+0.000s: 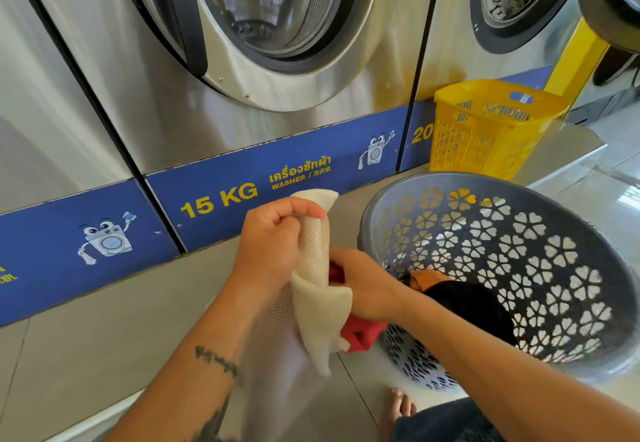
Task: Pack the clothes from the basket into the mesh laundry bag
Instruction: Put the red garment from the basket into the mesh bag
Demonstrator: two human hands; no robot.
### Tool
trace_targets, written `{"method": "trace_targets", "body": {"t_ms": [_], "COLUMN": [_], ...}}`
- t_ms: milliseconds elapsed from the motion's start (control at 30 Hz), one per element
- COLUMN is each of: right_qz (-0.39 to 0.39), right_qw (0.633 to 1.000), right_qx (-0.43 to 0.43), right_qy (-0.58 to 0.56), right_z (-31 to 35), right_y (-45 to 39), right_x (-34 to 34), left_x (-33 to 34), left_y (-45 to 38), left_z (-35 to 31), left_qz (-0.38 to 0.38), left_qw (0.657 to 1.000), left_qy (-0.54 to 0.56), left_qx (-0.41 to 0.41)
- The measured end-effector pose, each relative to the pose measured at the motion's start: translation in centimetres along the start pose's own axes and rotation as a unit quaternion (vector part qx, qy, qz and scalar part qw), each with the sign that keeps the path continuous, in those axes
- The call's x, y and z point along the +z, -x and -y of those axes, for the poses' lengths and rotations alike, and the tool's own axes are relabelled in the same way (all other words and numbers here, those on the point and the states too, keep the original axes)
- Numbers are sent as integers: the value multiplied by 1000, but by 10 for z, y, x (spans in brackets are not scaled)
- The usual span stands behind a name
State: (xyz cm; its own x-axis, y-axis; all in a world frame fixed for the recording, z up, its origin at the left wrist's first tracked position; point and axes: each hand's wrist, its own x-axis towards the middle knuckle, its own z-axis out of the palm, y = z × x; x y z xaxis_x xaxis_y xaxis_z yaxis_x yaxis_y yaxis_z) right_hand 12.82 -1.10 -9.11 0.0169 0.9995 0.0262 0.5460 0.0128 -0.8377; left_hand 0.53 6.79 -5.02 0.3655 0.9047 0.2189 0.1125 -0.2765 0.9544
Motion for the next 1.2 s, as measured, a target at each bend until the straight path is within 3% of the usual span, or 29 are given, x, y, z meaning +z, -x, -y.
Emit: {"method": "trace_targets", "body": {"t_ms": [133,267,367,433,567,633,767,933,1000,1067,1133,1200], "right_qz": [-23,84,82,42,-125,-126,2,-160,-107,14,127,187], "right_qw": [978,966,942,957,985,988,998,976,964,936,887,828], "right_qx": [-19,44,33,39,92,90,56,109,168,252,323,376], "right_qy": [206,239,325,286,70,0,-11,102,176,244,306,373], "right_z": [-2,-3,-3,-3,-2,-1,-3,-48,-80,-111,-141,-170], "right_y": [6,23,28,24,13,12,19,23,26,29,31,29], "right_x": [-10,-25,-26,-26,-20,-12,-19,-86,-108,-114,-110,-107], "left_x": [-17,-22,-17,-13,-10,-5,6,18,23,27,32,38], "left_y": [-3,2,8,11,13,15,14,16,18,20,22,21], "left_z": [0,-3,-1,3,7,8,13,30,35,39,44,47], "left_qz": [-22,8,25,31,54,61,39,40,49,52,55,59], "left_qw": [998,997,999,998,994,994,996,995,994,993,991,989], "left_qy": [64,67,7,-38,-81,-83,-75,-91,-92,-92,-105,-121], "left_qx": [-16,28,44,46,44,42,15,-21,-33,-48,-59,-65]}}
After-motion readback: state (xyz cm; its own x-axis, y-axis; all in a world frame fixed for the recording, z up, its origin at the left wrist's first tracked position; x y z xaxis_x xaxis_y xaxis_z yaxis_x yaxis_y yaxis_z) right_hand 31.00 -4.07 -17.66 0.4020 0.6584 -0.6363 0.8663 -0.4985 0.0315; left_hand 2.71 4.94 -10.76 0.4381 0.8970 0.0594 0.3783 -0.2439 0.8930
